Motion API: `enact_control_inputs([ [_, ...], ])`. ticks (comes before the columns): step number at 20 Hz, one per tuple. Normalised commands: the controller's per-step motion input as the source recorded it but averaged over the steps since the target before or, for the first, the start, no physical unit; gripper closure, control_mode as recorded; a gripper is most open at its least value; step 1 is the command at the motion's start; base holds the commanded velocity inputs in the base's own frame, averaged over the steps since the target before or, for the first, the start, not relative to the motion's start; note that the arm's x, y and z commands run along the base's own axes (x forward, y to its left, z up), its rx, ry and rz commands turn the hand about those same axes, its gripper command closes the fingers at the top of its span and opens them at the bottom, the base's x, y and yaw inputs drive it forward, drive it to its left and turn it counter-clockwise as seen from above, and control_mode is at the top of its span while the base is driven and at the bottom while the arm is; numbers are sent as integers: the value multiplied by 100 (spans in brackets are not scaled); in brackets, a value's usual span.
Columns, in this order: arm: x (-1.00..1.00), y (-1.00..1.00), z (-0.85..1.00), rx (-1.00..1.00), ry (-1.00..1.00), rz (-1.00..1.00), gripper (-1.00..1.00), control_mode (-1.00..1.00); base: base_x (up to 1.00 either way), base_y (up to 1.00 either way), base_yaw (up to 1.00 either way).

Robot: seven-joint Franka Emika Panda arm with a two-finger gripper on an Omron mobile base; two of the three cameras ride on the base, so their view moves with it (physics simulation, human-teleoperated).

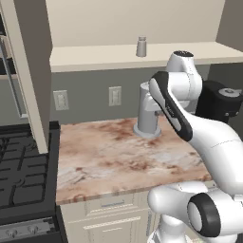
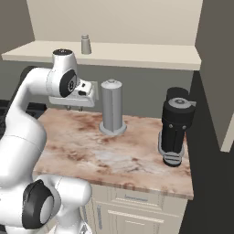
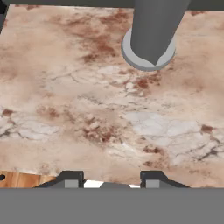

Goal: Retrieve the shaker from the cabinet and place it next the steak on a plate on the dining table.

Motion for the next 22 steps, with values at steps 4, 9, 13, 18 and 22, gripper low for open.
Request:
enact_control_inputs([
  [4, -14, -1, 0, 0, -3, 0, -100, -100, 0, 0, 0],
  [9, -42, 0, 15, 0, -28, 0, -100, -100, 0, 0, 0],
  [13, -39, 0, 44, 1, -43, 0, -100, -100, 0, 0, 0],
  [18, -31, 0, 55, 4, -45, 0, -100, -100, 0, 0, 0],
  [22, -26, 0, 52, 4, -36, 0, -100, -100, 0, 0, 0],
])
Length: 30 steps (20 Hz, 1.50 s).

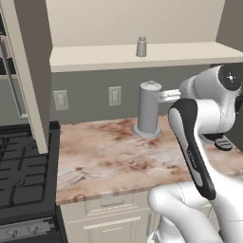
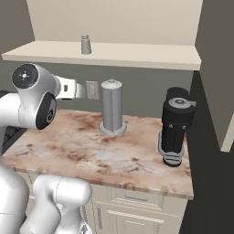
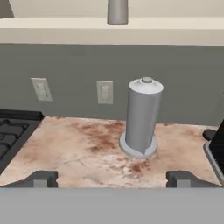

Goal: Retrieve the shaker from the cabinet and place it next the steak on a plate on the dining table.

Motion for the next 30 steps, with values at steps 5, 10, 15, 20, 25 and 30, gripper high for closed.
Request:
enact_control_inputs([
  [5, -12, 0, 48, 3, -27, 0, -100, -100, 0, 0, 0],
  [10, -5, 0, 50, 3, -23, 0, -100, -100, 0, 0, 0],
  [15, 0, 0, 49, 2, -15, 0, -100, -100, 0, 0, 0],
  [20, 0, 0, 38, 0, -4, 0, -100, -100, 0, 0, 0],
  [25, 0, 0, 28, 0, 0, 0, -100, -100, 0, 0, 0],
  [30, 0, 0, 27, 0, 2, 0, -100, -100, 0, 0, 0],
])
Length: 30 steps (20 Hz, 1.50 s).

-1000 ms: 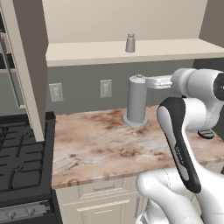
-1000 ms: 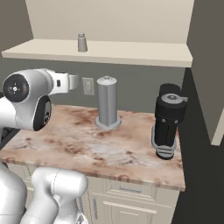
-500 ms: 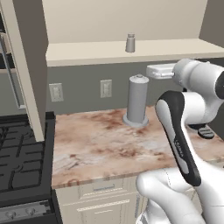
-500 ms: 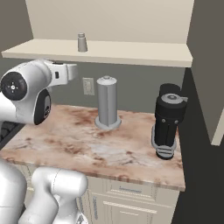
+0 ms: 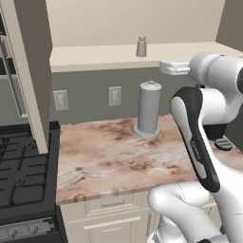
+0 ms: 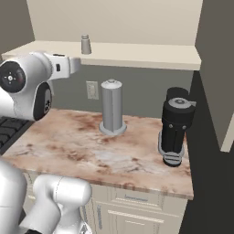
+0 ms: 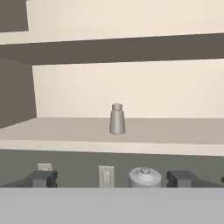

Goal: Retrieve the shaker from the cabinet and place it next the steak on a plate on the dining table.

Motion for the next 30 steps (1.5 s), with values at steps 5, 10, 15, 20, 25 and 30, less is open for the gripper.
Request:
enact_control_inputs([
  [5, 0, 0, 15, 0, 15, 0, -100, -100, 0, 0, 0],
  [10, 3, 0, 1, 0, 23, 0, -100, -100, 0, 0, 0],
  [15, 17, 0, 0, 0, 10, 0, -100, -100, 0, 0, 0],
  [20, 9, 0, 0, 0, 0, 0, -100, -100, 0, 0, 0],
  [25, 32, 0, 0, 0, 3, 0, -100, -100, 0, 0, 0],
  [30, 48, 0, 0, 0, 7, 0, -100, -100, 0, 0, 0],
])
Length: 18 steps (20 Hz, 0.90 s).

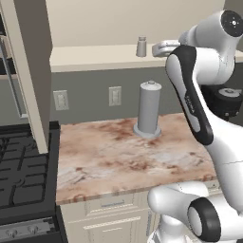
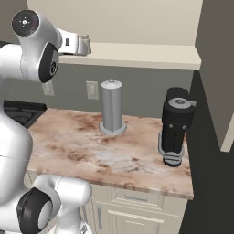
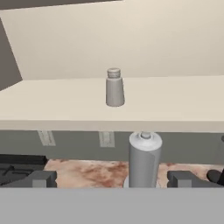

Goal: Retrieve the shaker from the cabinet and place it next the steak on a plate on the dining table.

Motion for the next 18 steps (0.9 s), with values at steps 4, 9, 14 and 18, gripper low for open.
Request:
enact_control_inputs([
  [4, 30, 0, 0, 0, 0, 0, -100, -100, 0, 0, 0],
  [9, 13, 0, 1, 0, 0, 0, -100, -100, 0, 0, 0],
  [14, 20, 0, 0, 0, -3, 1, -100, -100, 0, 0, 0],
  [18, 31, 0, 0, 0, -4, 1, -100, -100, 0, 0, 0],
])
